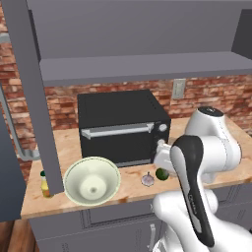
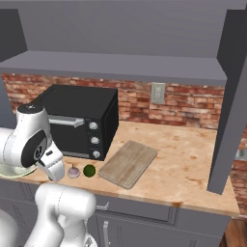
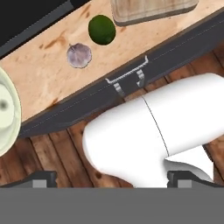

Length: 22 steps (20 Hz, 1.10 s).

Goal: Open the cabinet. Place the bowl and condiment on the counter. Then place the lime and garlic on the cutting board.

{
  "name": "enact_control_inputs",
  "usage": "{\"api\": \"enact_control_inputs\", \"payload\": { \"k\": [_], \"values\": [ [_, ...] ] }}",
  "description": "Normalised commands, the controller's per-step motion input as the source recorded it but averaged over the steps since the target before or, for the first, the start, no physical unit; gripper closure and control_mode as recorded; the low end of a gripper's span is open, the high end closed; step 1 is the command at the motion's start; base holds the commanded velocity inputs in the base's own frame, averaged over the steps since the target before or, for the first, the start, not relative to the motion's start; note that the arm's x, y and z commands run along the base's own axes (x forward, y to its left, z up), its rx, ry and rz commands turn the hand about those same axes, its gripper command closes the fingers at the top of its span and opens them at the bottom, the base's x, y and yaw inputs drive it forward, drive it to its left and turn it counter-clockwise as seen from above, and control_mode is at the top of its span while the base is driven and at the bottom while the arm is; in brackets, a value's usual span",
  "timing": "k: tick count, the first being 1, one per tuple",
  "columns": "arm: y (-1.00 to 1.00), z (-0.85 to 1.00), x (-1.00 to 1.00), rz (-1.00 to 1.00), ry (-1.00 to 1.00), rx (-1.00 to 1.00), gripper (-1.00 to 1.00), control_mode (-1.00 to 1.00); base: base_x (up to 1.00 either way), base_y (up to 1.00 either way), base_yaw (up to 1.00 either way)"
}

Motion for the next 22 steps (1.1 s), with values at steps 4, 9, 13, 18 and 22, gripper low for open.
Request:
{"api": "enact_control_inputs", "payload": {
  "k": [4, 9, 13, 18, 22],
  "values": [
    [0.0, -0.26, 0.03, 0.0, -0.06, -0.07, -1.0, -1.0, 0.0, 0.0, 0.0],
    [0.0, -0.21, 0.07, 0.0, -0.14, -0.08, -1.0, -1.0, 0.0, 0.0, 0.0],
    [0.0, -0.28, 0.0, 0.0, -0.11, -0.05, -1.0, -1.0, 0.0, 0.0, 0.0],
    [0.0, -0.33, 0.0, 0.0, -0.05, 0.0, -1.0, -1.0, 0.0, 0.0, 0.0],
    [0.0, -0.33, 0.0, 0.0, -0.04, 0.0, -1.0, -1.0, 0.0, 0.0, 0.0]
  ]
}}
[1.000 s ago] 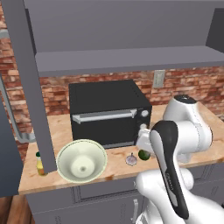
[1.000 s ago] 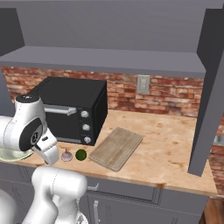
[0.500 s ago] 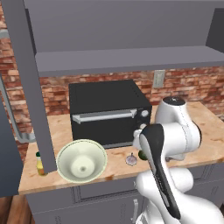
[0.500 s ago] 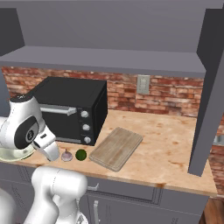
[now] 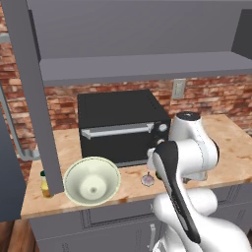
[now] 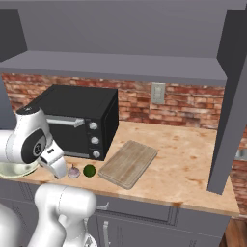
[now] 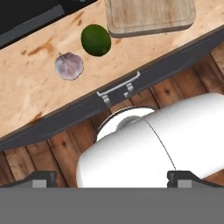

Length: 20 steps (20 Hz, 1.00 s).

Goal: Open the cabinet. Place the bowl and condiment on the counter. Then place the lime and garlic on the cutting board.

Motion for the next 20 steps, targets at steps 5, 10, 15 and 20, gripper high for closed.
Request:
{"api": "enact_control_inputs", "payload": {
  "k": [5, 10, 15, 20],
  "values": [
    [0.0, -0.27, 0.0, 0.0, -0.06, 0.0, -1.0, -1.0, 0.0, 0.0, 0.0],
    [0.0, -0.31, 0.0, 0.0, -0.05, 0.0, -1.0, -1.0, 0.0, 0.0, 0.0],
    [0.0, -0.31, 0.0, 0.0, -0.04, 0.0, -1.0, -1.0, 0.0, 0.0, 0.0],
    [0.0, -0.31, 0.02, 0.0, -0.04, 0.0, -1.0, -1.0, 0.0, 0.0, 0.0]
  ]
}}
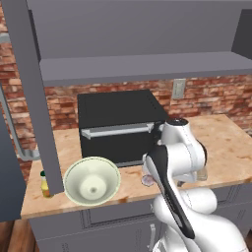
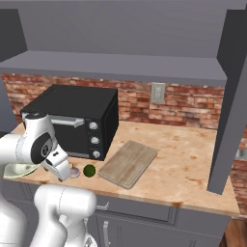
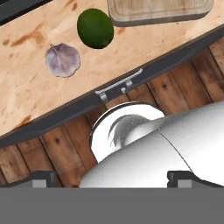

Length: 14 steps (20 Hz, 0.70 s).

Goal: Open the cabinet. Place the bowl and condiment on the counter. Then place the lime and garlic on the cutting board.

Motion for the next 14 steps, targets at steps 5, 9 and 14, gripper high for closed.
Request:
{"api": "enact_control_inputs", "payload": {
  "k": [5, 9, 14],
  "values": [
    [0.0, -0.28, 0.02, 0.0, -0.04, 0.0, -1.0, -1.0, 0.0, 0.0, 0.0],
    [0.0, -0.23, 0.04, 0.0, -0.05, 0.0, -1.0, -1.0, 0.0, 0.0, 0.0],
    [0.0, -0.21, 0.11, 0.0, -0.05, 0.0, -1.0, -1.0, 0.0, 0.0, 0.0]
  ]
}}
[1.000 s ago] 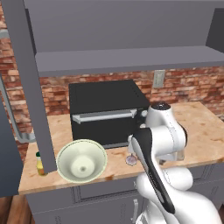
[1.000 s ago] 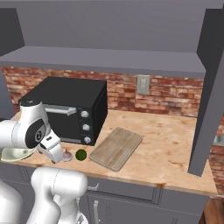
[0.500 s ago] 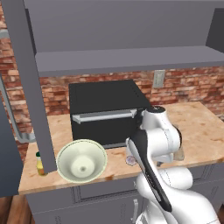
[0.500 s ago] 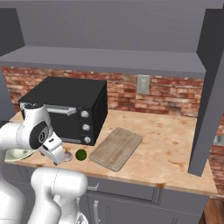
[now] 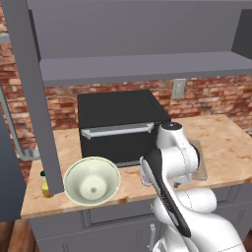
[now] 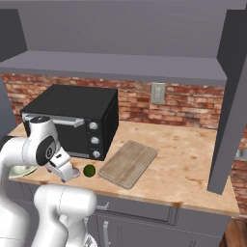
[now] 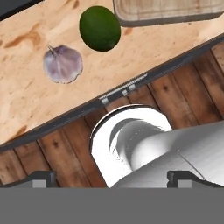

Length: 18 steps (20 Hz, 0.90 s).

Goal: Open the cabinet. Place the bowl and condiment on the counter. Then place the lime and garlic on the cutting board.

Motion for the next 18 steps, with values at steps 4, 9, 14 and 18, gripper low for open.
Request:
{"api": "enact_control_inputs", "payload": {
  "k": [4, 9, 14, 18],
  "values": [
    [0.0, -0.19, 0.17, 0.0, -0.05, 0.0, -1.0, -1.0, 0.0, 0.0, 0.0],
    [0.0, -0.22, 0.14, 0.0, -0.05, 0.0, -1.0, -1.0, 0.0, 0.0, 0.0],
    [0.0, -0.24, 0.11, 0.0, -0.04, 0.0, -1.0, -1.0, 0.0, 0.0, 0.0],
    [0.0, -0.27, 0.12, 0.0, -0.05, 0.0, -1.0, -1.0, 0.0, 0.0, 0.0]
  ]
}}
